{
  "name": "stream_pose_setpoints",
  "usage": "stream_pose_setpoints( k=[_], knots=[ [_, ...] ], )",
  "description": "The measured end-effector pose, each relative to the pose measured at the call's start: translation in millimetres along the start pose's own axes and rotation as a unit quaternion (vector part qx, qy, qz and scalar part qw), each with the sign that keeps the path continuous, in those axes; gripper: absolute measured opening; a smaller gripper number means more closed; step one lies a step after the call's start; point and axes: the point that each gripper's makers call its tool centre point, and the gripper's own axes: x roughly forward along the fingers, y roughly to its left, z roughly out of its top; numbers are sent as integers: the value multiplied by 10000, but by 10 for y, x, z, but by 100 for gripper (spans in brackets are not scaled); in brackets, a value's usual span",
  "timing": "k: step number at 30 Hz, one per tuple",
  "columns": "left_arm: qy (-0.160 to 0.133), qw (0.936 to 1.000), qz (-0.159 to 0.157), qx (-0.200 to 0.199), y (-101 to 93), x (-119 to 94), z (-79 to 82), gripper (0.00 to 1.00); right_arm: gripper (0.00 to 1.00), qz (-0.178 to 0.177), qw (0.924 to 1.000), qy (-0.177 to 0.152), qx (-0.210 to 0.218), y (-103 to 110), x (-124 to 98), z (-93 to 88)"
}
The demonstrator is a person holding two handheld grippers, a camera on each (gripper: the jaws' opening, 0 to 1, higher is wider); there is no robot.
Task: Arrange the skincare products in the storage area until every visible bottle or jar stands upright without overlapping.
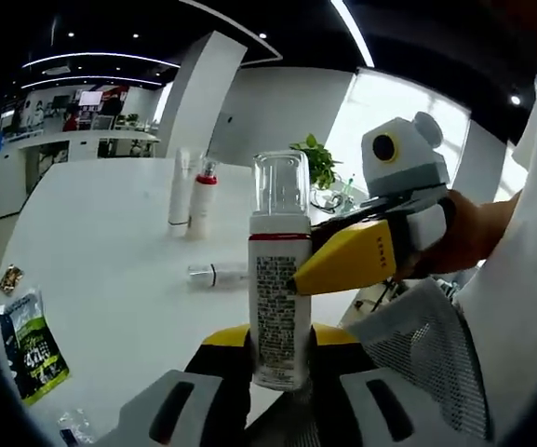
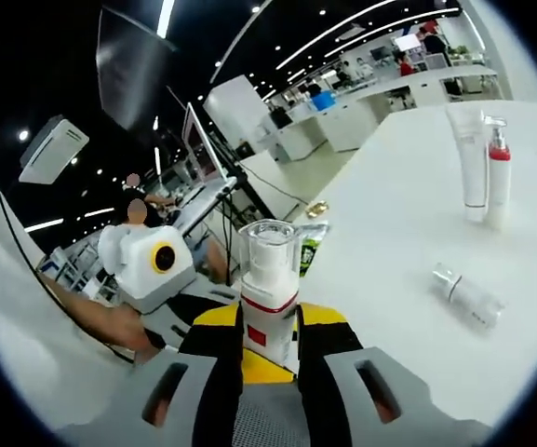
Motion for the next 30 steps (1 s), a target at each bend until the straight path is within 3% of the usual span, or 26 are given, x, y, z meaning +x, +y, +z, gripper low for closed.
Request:
stream_pose_setpoints(
  k=[1, 2, 3, 4, 5, 6, 7, 8, 9, 10, 11, 12, 13, 14, 15, 16, 17, 19, 20, 21, 22, 26, 29, 30],
  knots=[
    [21, 9999, 78, 84, 15, -3, -1, 24, 18, -4, 10000, 5, -38, 1, -2, 3],
    [162, 9990, 349, 236, 104, -29, -42, 26, 15, -67, 9999, 6, -100, -25, -16, 14],
    [130, 9991, 360, 155, 103, -16, -41, 30, 13, -40, 10000, 0, -74, -31, -24, 29],
    [191, 9987, 410, 214, 136, -21, -58, 35, 2, 11, 10000, -27, -42, -28, -35, 50],
    [184, 9988, 388, 249, 135, -28, -57, 34, 0, 120, 9988, -441, -147, -38, -2, 229],
    [161, 9991, 391, 86, 145, -24, -49, 34, 0, 311, 9989, -339, 46, 44, -38, 192],
    [38, 9991, 342, 253, 143, -17, 4, 34, 0, 521, 9984, -236, 24, 145, -10, 145],
    [-424, 9973, 217, 559, 108, 44, 165, 33, 0, 575, 9981, 84, -192, 171, 59, 20],
    [-463, 9968, 266, 589, 140, 118, 186, 31, 0, 575, 9981, 162, -170, 153, 125, -49],
    [-267, 9986, 246, 385, 202, 190, 129, 29, 0, 299, 9985, 148, -430, -20, 235, -139],
    [-35, 9967, 788, -163, 507, 318, 37, 27, 0, 237, 9981, 246, -512, -122, 302, -237],
    [275, 9938, 1008, -367, 672, 381, -85, 26, 0, -38, 9996, 258, -144, -315, 304, -278],
    [432, 9874, 1023, -1130, 750, 445, -212, 27, 0, -187, 9995, 240, 66, -411, 266, -297],
    [426, 9850, 936, -1387, 761, 450, -255, 23, 0, -267, 9992, 241, 160, -482, 221, -324],
    [176, 9843, 1062, -1397, 863, 407, -253, 20, 0, -343, 9989, 249, 188, -548, 138, -387],
    [179, 9843, 632, -1641, 759, 421, -277, 20, 0, -412, 9983, 233, 342, -576, 72, -427],
    [325, 9765, 972, -1897, 818, 398, -369, 20, 0, -261, 9983, 306, 426, -547, -23, -509],
    [582, 9816, 1157, -1399, 882, 359, -483, 20, 0, -560, 9968, 484, 289, -679, -215, -664],
    [611, 9806, 1138, -1477, 859, 385, -510, 20, 0, -638, 9959, 483, 427, -726, -259, -646],
    [576, 9796, 1006, -1640, 830, 409, -529, 20, 0, -589, 9946, -46, 848, -731, -259, -412],
    [597, 9792, 979, -1674, 822, 416, -547, 20, 0, -537, 9942, -257, 899, -728, -255, -322],
    [637, 9801, 866, -1672, 760, 421, -531, 20, 0, -671, 9964, 86, 506, -765, -232, -342],
    [469, 9716, 666, -2223, 688, 427, -475, 19, 1, -613, 9950, 154, 773, -767, -204, -409],
    [445, 9713, 680, -2236, 696, 420, -474, 19, 2, -619, 9921, 117, 1082, -771, -184, -435]
  ],
)
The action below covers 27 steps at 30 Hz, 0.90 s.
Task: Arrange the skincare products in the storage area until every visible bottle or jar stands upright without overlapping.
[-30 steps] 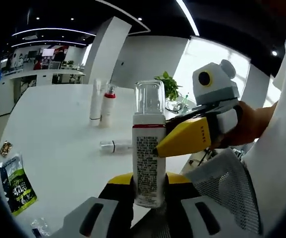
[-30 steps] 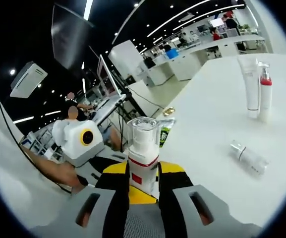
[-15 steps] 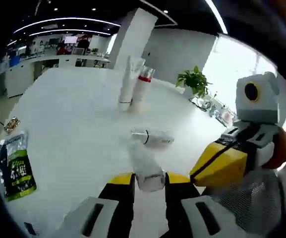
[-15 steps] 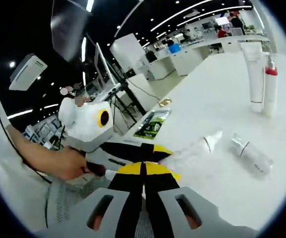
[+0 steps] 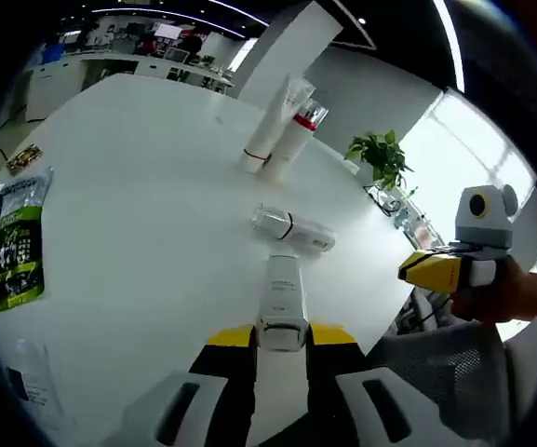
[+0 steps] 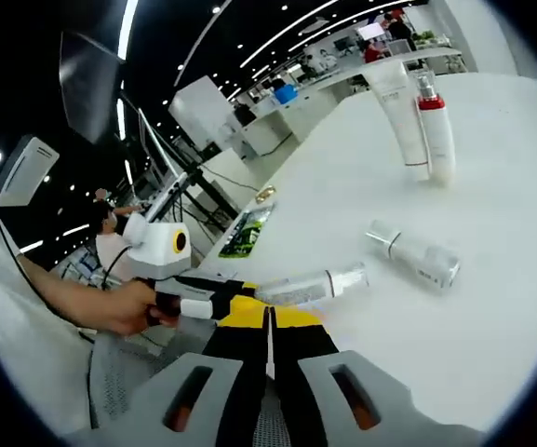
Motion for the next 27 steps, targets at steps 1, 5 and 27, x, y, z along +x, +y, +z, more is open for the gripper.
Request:
stream_pose_setpoints(
  k=[1, 5, 27],
  knots=[
    [6, 10000, -15, -51, -1, -7, -2, 19, 4, 38, 9998, -38, 185, 7, 17, -4],
    [-1, 9995, -124, -276, -45, -34, -10, 19, 24, 189, 9901, -55, 1391, 31, 115, -68],
    [378, 9978, -538, 93, -378, -137, -214, 19, 26, -79, 9043, -179, 4265, -291, 370, -349]
  ],
)
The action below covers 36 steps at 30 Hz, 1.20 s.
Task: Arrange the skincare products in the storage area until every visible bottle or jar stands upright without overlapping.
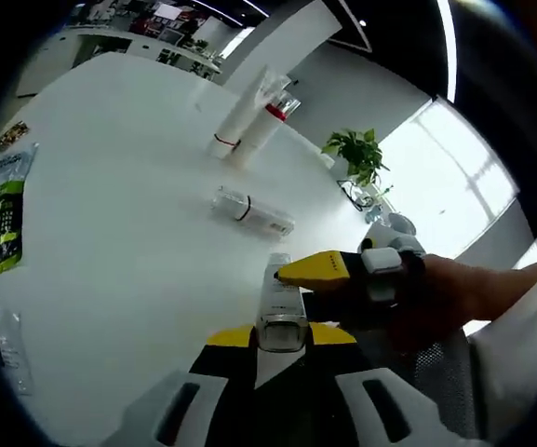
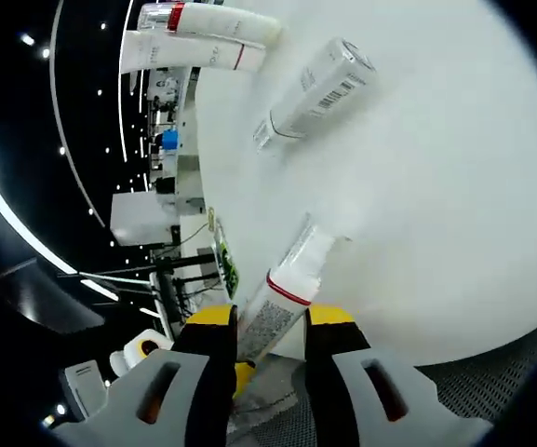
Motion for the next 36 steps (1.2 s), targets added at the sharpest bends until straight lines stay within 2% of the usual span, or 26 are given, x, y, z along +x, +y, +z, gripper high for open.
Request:
stream_pose_setpoints(
  k=[4, 5, 7, 8, 9, 12, 13, 14, 16, 17, 18, 19, 22, 25, 27, 29, 30, 31, 33, 36],
  knots=[
    [-139, 9998, -27, 158, -54, -50, 55, 20, 24, 332, 9987, -50, -372, 164, -48, 24],
    [-193, 9997, -74, 140, -90, -76, 73, 20, 23, 506, 9970, -86, -577, 267, -79, 15],
    [-212, 9995, -224, 59, -160, -102, 79, 21, 22, 599, 9935, -97, -964, 372, -134, 5],
    [-222, 9992, -330, 70, -215, -129, 80, 21, 21, 689, 9881, -55, -1375, 465, -174, -22],
    [-254, 9987, -423, 129, -274, -153, 83, 21, 21, 703, 9850, -47, -1574, 510, -197, -31],
    [-257, 9972, -652, 271, -393, -197, 81, 23, 18, 996, 9678, 158, -2308, 745, -297, -182],
    [-227, 9955, -853, 340, -476, -222, 68, 24, 17, 1020, 9612, 117, -2562, 775, -302, -190],
    [-214, 9955, -863, 338, -485, -233, 62, 24, 17, 998, 9502, 175, -2947, 801, -321, -242],
    [-139, 9937, -1000, 495, -530, -259, 22, 24, 17, 965, 9334, 294, -3445, 834, -352, -332],
    [-118, 9932, -1027, 536, -537, -263, 8, 24, 17, 958, 9303, 316, -3527, 835, -356, -343],
    [-105, 9928, -1070, 535, -549, -264, 3, 24, 17, 996, 9209, 345, -3754, 851, -367, -371],
    [-100, 9922, -1122, 536, -567, -265, 0, 24, 17, 1020, 9178, 372, -3819, 854, -378, -390],
    [-191, 9889, -1354, 588, -641, -295, 18, 24, 17, 1211, 9161, 310, -3810, 897, -425, -380],
    [-339, 9850, -1649, 373, -699, -337, 79, 25, 17, 1439, 9105, 221, -3870, 951, -495, -380],
    [-422, 9817, -1847, 215, -743, -344, 110, 25, 17, 1533, 9091, 277, -3863, 958, -510, -415],
    [-435, 9816, -1854, 149, -736, -331, 115, 29, 17, 1548, 9062, 336, -3921, 947, -496, -451],
    [-425, 9819, -1839, 149, -723, -318, 107, 31, 17, 1570, 9031, 476, -3969, 937, -489, -506],
    [-404, 9828, -1796, 149, -704, -308, 96, 32, 17, 1593, 8982, 476, -4070, 952, -481, -526],
    [-350, 9826, -1823, 118, -700, -306, 74, 34, 17, 1631, 8933, 499, -4158, 972, -468, -564],
    [-308, 9795, -1992, 55, -763, -328, 61, 29, 17, 1672, 8932, 567, -4135, 971, -475, -580]
  ],
)
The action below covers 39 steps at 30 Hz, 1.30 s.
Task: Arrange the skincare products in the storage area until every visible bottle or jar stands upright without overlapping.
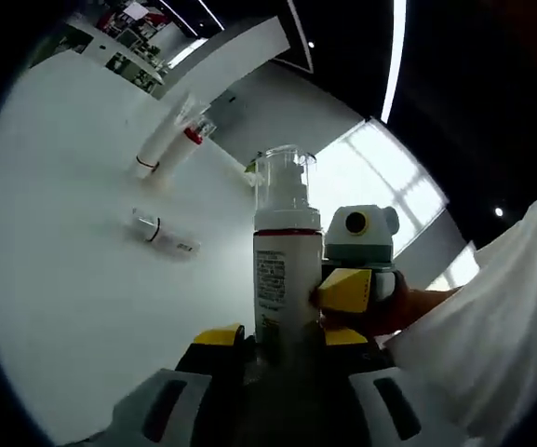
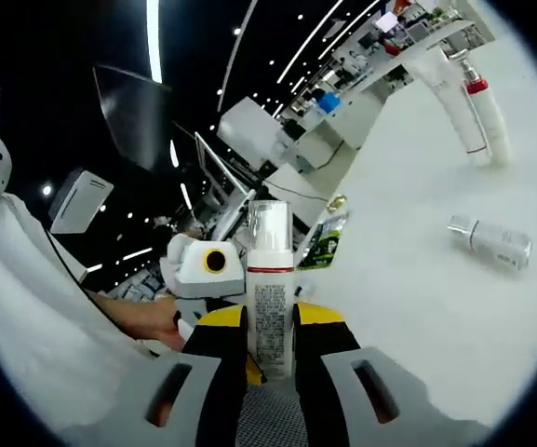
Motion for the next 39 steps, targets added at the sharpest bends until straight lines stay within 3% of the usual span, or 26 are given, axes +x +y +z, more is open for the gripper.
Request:
stream_pose_setpoints(
  k=[13, 21, 30, 39],
  knots=[
    [-16, 9999, -165, 15, -72, -21, 15, 24, 18, 132, 9998, -101, 90, 46, -17, 34],
    [5, 9996, 60, 260, -9, -30, 11, 24, 18, 10, 10000, -71, 4, 20, -5, 23],
    [101, 9947, 738, 705, 120, -33, 12, 24, 20, -675, 9968, -12, -438, -66, 55, 15],
    [423, 9798, 1618, 1093, 366, -74, -43, 23, 22, -1319, 9903, -350, -257, -238, 89, 78]
  ],
)
